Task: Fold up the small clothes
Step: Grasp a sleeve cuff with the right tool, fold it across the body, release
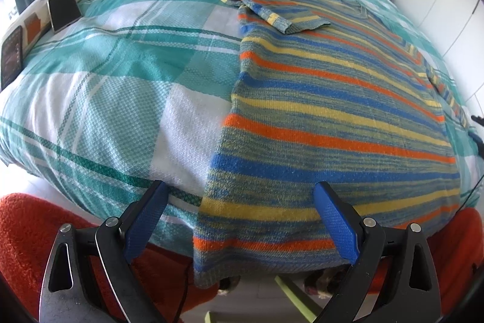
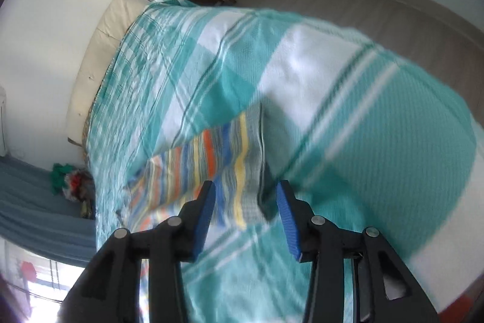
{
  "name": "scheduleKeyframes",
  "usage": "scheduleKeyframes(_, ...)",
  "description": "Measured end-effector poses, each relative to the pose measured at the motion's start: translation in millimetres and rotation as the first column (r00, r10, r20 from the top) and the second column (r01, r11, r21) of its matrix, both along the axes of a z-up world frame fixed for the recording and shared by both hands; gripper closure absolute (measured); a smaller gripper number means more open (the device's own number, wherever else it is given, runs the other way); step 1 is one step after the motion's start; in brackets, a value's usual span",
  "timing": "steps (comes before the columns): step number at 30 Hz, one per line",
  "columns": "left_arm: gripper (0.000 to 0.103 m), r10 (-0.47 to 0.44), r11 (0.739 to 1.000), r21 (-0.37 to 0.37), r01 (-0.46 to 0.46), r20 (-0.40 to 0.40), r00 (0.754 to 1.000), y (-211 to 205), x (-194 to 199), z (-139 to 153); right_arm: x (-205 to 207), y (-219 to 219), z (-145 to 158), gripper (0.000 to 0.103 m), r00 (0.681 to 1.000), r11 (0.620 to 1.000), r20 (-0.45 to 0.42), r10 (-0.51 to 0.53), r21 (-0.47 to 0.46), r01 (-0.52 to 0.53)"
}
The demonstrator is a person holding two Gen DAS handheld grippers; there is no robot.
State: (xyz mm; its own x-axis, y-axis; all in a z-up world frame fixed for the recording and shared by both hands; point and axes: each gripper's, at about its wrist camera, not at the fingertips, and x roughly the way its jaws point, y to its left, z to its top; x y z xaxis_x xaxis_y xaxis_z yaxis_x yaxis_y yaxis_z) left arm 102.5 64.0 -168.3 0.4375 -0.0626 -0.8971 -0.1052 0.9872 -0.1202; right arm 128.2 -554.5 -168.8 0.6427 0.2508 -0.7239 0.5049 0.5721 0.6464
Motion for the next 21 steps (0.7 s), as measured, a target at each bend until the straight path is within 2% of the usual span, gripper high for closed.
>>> scheduleKeyframes(2, 0.006, 0.002, 1.000, -0.001, -0.002, -0.007, 1.000, 0, 2, -2, -4, 3, -8, 0.061, 1.000, 1.000, -0.016, 0.013, 0.017, -0.012)
scheduleKeyframes(5, 0.005, 0.007, 1.000, -0.008, -0.007, -0.013, 1.000, -1, 4, -3, 8, 7, -24, 0.062, 1.000, 1.000, -0.014, 0.011, -0.006, -0.011)
scheduleKeyframes(6, 0.005, 0.011, 1.000, -0.011, -0.011, -0.014, 1.000, -1, 4, -2, 13, 7, -30, 0.069, 1.000, 1.000, -0.001, 0.007, 0.010, -0.007)
scheduleKeyframes(7, 0.005, 0.013, 1.000, -0.016, -0.014, -0.013, 1.000, 0, 3, -2, 17, 8, -32, 0.096, 1.000, 1.000, -0.005, 0.022, 0.013, -0.022)
scheduleKeyframes(8, 0.005, 0.015, 1.000, -0.020, -0.015, -0.011, 1.000, 1, 3, -1, 18, 9, -32, 0.096, 0.999, 1.000, -0.031, 0.031, -0.001, -0.031)
scheduleKeyframes(10, 0.005, 0.021, 0.999, -0.024, -0.021, -0.011, 1.000, 3, 0, -1, 10, 11, -20, 0.097, 1.000, 0.999, -0.016, 0.014, -0.037, -0.014)
scheduleKeyframes(13, 0.005, 0.009, 1.000, -0.009, -0.009, -0.021, 1.000, 1, 3, -6, 9, 16, -15, 0.097, 0.996, 0.987, -0.090, 0.028, -0.154, -0.042)
scheduleKeyframes(15, 0.005, -0.002, 1.000, 0.006, 0.002, -0.022, 1.000, -1, 3, -6, 13, 16, -27, 0.097, 0.992, 0.985, -0.126, 0.028, -0.166, -0.049)
scheduleKeyframes(17, 0.005, -0.010, 1.000, 0.009, 0.010, -0.021, 1.000, -1, 1, -4, 14, 17, -29, 0.099, 0.992, 0.980, -0.126, 0.026, -0.191, -0.050)
scheduleKeyframes(21, 0.006, 0.015, 0.999, -0.033, -0.016, -0.029, 0.999, 11, -6, 15, 13, 22, -22, 0.096, 0.991, 0.966, -0.124, 0.057, -0.245, -0.086)
